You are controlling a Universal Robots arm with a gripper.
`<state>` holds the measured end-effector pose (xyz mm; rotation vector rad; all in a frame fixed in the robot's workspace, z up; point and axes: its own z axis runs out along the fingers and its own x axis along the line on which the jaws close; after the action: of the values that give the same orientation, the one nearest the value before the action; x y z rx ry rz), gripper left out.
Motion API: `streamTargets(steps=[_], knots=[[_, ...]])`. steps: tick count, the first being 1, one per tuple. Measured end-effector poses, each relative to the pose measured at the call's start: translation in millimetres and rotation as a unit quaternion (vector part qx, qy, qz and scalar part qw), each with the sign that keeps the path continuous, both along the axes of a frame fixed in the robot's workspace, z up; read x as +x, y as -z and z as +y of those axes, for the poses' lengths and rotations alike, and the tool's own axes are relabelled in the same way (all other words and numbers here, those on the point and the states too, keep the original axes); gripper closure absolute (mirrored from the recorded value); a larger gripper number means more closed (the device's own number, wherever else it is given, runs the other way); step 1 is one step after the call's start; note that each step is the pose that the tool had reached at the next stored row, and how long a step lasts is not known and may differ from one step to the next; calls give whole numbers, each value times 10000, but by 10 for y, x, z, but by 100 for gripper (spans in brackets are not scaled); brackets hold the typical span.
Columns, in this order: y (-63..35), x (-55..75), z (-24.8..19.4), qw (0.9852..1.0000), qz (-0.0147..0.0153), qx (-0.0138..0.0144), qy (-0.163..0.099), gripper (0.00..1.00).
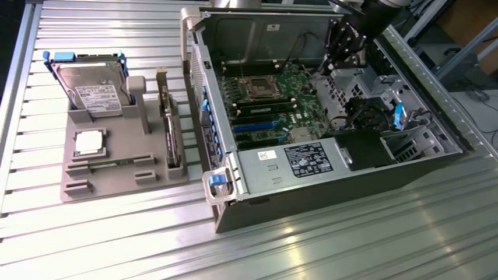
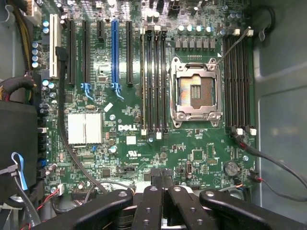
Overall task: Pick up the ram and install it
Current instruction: 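Press down the ram until it locks into place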
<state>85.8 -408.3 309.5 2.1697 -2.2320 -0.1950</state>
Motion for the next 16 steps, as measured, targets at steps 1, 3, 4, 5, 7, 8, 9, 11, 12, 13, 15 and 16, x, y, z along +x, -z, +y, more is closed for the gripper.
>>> streamTargets(steps=[1, 3, 4, 5, 7, 8, 9, 11, 12, 13, 15, 16], knots=[[1, 0, 0, 9999, 0, -4, 107, 89], [1, 0, 0, 9996, 0, -8, 290, 89], [1, 0, 0, 9991, 0, -13, 434, 89], [1, 0, -1, 9984, 0, -15, 573, 89], [1, 0, 0, 9962, 0, -21, 875, 89], [1, 0, 0, 9946, 0, -23, 1041, 89], [1, 0, 0, 9931, 0, -25, 1172, 89], [3, 0, 0, 9897, 1, -28, 1430, 89], [4, 0, 0, 9872, 1, -30, 1593, 89], [4, 0, 0, 9852, 1, -31, 1716, 89], [6, 0, 0, 9814, 2, -33, 1920, 89], [7, 0, 0, 9799, 2, -32, 1996, 89]])
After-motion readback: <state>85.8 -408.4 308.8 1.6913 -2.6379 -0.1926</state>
